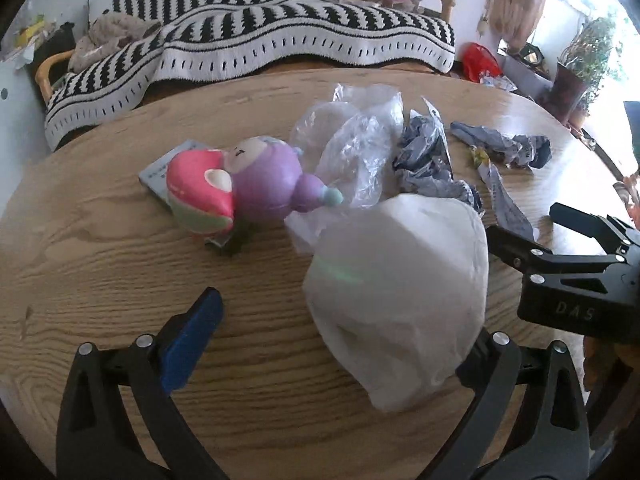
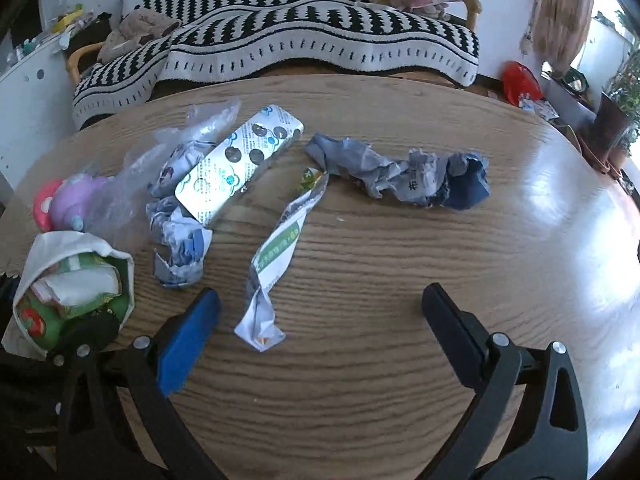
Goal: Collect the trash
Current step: 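Grasp the white plastic bag with the left tool while the right tool grasps a white paper strip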
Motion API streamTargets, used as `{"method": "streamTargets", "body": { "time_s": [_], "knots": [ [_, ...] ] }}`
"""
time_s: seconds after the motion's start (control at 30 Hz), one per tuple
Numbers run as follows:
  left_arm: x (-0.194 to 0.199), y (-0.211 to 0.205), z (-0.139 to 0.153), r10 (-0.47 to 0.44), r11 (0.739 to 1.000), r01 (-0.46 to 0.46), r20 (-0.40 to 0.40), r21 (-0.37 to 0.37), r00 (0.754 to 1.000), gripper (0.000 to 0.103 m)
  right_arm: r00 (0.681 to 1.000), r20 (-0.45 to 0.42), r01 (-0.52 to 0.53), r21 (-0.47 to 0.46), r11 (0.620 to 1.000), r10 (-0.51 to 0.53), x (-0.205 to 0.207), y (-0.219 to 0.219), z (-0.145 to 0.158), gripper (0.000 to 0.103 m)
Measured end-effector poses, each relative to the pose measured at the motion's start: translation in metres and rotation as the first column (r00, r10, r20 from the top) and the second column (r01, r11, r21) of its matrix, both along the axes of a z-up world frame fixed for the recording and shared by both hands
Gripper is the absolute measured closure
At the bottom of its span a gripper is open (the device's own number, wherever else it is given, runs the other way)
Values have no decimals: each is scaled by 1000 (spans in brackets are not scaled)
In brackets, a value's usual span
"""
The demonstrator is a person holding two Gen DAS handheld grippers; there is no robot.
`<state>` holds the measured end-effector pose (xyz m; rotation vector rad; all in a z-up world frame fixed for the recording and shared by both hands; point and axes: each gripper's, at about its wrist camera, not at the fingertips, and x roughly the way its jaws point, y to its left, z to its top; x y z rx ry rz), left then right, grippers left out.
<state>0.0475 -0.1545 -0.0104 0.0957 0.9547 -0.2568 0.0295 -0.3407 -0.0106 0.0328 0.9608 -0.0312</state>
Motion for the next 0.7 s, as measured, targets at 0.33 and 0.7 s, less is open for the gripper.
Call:
{"method": "streamTargets", "body": {
  "time_s": [0.33,0.7],
  "knots": [
    [1,-2,1,-19,1000,19,9,-11,1000,6,1000,1,-1,-1,1000,1,1,0,0,5],
    [0,20,4,-3,983,7,24,-186,1000,26,1000,0,-1,-1,1000,1,0,1,0,5]
  ]
}}
